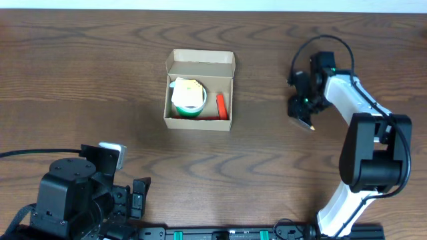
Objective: Pack container
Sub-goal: 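Carry the black tape measure into the box and release it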
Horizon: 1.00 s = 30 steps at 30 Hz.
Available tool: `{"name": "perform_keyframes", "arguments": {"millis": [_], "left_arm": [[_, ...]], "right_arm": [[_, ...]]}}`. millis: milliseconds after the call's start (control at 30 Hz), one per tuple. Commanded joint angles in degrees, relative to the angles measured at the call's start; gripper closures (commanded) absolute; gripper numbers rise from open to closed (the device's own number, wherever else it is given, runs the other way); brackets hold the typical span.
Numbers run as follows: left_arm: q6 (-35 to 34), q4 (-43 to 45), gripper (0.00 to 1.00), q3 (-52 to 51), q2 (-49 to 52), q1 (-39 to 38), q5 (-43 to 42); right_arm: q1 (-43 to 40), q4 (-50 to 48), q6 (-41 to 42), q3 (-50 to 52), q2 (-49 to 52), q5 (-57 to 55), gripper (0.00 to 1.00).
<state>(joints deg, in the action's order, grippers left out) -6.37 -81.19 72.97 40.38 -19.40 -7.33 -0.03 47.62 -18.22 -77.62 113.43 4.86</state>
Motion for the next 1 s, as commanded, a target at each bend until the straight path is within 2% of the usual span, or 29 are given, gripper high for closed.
{"name": "perform_keyframes", "arguments": {"millis": [0,200,367,500,667,767,967], "left_arm": [[-0.28,-0.17,0.05,-0.02,0.07,-0.13,-0.15],[-0.28,-0.17,0.05,-0.02,0.07,-0.13,-0.15],[-0.28,-0.17,0.05,-0.02,0.07,-0.13,-0.15],[-0.28,-0.17,0.05,-0.02,0.07,-0.13,-0.15],[-0.28,-0.17,0.05,-0.02,0.07,-0.13,-0.15],[-0.28,-0.17,0.05,-0.02,0.07,-0.13,-0.15],[-0.28,-0.17,0.05,-0.02,0.07,-0.13,-0.15]], "right_arm": [[3.74,3.56,7.76,-8.46,-0.28,1.86,0.63],[12.11,12.33,21.14,-22.64,-0.28,1.86,0.65],[19.78,13.94,32.57,-28.81,-0.28,1.81,0.63],[25.73,12.94,41.24,-29.27,-0.11,0.76,0.62],[32.68,12.37,52.87,-29.11,0.59,-10.6,0.64],[35.34,12.02,58.25,-29.11,1.03,-13.81,0.68],[38.45,12.02,63.95,-29.11,3.23,-18.03,0.69]]}}
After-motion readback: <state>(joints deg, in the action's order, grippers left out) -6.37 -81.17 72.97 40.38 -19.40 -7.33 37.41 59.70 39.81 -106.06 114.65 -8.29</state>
